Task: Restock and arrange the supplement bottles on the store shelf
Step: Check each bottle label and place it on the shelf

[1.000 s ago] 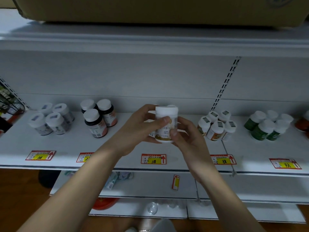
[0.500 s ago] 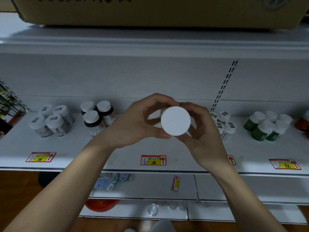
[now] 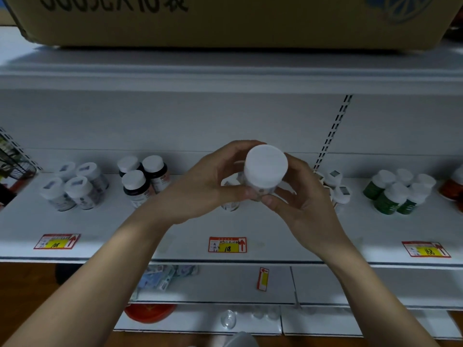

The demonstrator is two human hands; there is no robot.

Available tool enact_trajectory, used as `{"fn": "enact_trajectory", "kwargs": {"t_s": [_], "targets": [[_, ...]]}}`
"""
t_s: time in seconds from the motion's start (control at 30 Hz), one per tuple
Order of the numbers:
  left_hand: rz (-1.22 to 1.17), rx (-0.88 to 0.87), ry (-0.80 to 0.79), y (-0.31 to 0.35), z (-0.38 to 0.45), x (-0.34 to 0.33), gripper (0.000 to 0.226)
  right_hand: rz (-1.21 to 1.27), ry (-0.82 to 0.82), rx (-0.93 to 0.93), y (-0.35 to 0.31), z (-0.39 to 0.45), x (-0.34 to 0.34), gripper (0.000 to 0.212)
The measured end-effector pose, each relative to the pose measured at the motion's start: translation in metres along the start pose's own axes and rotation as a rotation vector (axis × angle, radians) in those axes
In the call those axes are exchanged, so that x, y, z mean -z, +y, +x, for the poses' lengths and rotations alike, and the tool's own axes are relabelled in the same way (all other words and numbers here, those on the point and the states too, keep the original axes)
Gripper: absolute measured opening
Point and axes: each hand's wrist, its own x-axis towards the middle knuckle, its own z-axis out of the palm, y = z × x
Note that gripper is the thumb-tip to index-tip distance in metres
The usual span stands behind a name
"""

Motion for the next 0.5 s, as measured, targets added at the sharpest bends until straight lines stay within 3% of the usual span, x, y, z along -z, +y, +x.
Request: {"fn": "enact_trajectory", "kwargs": {"t_s": [0.1,0.3,0.4,0.5], "targets": [[-0.057,0.078,0.018,0.002,0.007,-0.003,0.066,-0.006,0.008,-0.101,-0.003,0.003,0.007,0.068],[-0.096,0.345,0.151,0.019,0.029,-0.012,0.033,0.125,0.087,-0.337,-0.017,0.022,0.007,0.059],[-0.118,0.493,0.161,0.023,0.038,-0.012,0.050,0.085,0.129,-0.486,-0.024,0.035,0.003,0.072],[-0.112,0.543,0.134,0.025,0.045,-0.009,0.061,0.058,0.145,-0.571,-0.029,0.043,0.003,0.070]]}}
